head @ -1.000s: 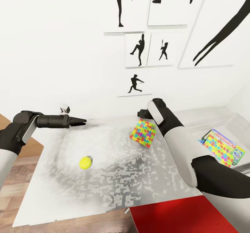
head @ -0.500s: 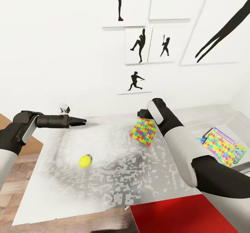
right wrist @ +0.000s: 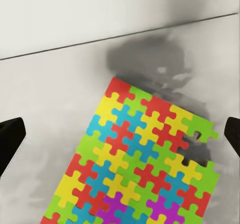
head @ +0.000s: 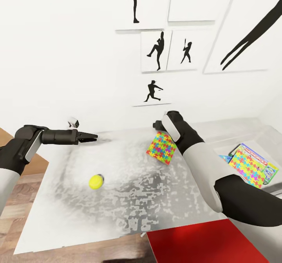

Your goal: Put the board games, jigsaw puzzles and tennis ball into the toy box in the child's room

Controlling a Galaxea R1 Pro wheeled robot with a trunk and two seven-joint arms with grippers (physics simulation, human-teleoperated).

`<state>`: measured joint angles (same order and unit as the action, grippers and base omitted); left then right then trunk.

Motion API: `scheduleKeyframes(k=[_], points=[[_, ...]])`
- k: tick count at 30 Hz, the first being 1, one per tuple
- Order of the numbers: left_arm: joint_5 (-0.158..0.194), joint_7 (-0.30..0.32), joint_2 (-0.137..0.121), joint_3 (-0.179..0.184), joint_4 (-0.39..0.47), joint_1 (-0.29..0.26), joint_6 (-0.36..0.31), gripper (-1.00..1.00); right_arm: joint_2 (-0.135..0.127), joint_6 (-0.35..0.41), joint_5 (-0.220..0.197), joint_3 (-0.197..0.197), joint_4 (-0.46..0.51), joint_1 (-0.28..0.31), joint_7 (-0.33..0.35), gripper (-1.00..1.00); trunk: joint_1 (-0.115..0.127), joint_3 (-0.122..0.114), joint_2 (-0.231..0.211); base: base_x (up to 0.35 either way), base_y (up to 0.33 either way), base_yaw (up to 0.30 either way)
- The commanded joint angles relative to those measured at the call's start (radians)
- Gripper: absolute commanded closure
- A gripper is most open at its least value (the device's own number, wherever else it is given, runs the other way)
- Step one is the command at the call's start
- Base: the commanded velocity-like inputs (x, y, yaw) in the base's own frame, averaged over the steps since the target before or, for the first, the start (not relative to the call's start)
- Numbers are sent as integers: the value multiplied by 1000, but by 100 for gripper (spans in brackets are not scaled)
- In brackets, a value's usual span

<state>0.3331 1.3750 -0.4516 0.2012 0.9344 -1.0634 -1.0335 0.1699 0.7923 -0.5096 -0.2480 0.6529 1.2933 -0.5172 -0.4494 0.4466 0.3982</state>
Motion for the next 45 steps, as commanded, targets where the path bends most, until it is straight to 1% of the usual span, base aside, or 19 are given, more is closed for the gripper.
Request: scheduleKeyframes(k=[1,3,8,30,36,41,45], points=[[3,2,-1,3,0,-1,-10,-100,-1,-4,-10,-7,1,1,-10,-100,-1,2,2,0,0,0],[3,2,0,3,0,-1,-10,-100,-1,-26,-10,-15,1,1,-9,-100,-1,2,2,0,0,0],[3,2,0,2,0,-1,-10,-100,-3,-43,-10,-20,1,1,-6,-100,-1,2,2,0,0,0],[2,2,-3,3,1,-3,-10,-100,-3,-42,-11,-20,1,1,-10,-100,-1,2,2,0,0,0],[3,2,-3,3,48,-4,-12,-100,-3,-45,-10,-20,1,1,-10,-100,-1,2,2,0,0,0],[3,2,-1,3,67,-6,-12,-100,-5,-48,-10,-20,1,1,-11,-100,-1,2,2,0,0,0],[3,2,-1,3,106,-6,-13,-100,-6,-49,-10,-20,1,1,-10,-100,-1,2,2,0,0,0]])
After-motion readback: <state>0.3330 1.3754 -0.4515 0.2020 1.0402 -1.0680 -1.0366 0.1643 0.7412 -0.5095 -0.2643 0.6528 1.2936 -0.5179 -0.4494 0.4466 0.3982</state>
